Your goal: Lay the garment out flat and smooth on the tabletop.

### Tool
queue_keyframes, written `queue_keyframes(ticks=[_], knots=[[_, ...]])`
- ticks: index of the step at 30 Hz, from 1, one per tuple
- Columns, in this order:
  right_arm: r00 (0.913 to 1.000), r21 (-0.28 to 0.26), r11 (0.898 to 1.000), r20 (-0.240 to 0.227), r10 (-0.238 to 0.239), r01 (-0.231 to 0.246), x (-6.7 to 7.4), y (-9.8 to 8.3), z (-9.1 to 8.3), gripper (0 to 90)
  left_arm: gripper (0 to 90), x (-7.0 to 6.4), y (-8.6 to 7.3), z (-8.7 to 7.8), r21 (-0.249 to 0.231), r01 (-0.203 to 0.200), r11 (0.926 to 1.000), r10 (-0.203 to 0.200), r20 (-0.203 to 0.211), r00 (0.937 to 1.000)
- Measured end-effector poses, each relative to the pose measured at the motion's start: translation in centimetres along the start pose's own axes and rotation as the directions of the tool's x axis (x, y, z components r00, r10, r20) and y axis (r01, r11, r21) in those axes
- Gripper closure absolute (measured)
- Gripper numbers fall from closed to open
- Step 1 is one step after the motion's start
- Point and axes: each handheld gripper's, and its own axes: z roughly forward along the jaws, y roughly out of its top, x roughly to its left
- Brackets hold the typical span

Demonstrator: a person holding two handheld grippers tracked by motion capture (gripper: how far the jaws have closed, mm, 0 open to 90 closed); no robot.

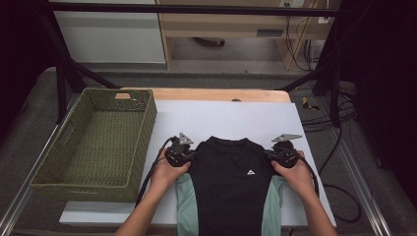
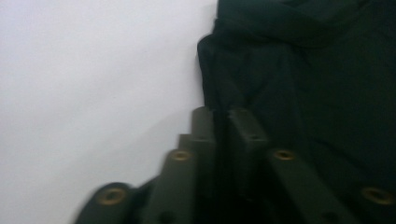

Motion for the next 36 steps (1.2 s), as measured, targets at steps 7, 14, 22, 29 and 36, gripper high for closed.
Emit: queue_keyframes(ticks=[7, 14, 22, 29, 36], knots=[[0.9969, -0.022, 0.999, 0.070, -0.036, 0.038, 0.0, 1.3, 0.2, 90.0, 89.2, 0.3, 1.1, 0.3, -0.020, -0.035, 0.9992, 0.033, -0.060, 0.9976], [0.9921, -0.055, 0.998, 0.121, -0.034, 0.041, -0.6, 3.2, 0.9, 90.0, 89.4, 1.4, 2.9, 1.0, -0.052, -0.035, 0.9980, 0.028, -0.129, 0.9912], [0.9861, -0.126, 0.992, 0.165, 0.018, 0.003, -1.3, 4.8, 1.1, 90.0, 89.2, 2.7, 4.1, 1.1, -0.115, -0.027, 0.9929, 0.007, -0.171, 0.9852], [0.9915, -0.061, 0.998, 0.124, 0.040, -0.032, -1.4, 4.2, 2.6, 82.2, 85.1, 2.8, 3.6, 2.6, -0.027, 0.027, 0.9993, -0.030, -0.134, 0.9906], [0.9915, -0.086, 0.996, 0.122, 0.044, -0.033, -1.1, 3.9, 1.0, 55.4, 55.3, 2.7, 3.2, 0.9, -0.103, 0.054, 0.9932, -0.070, -0.165, 0.9837]])
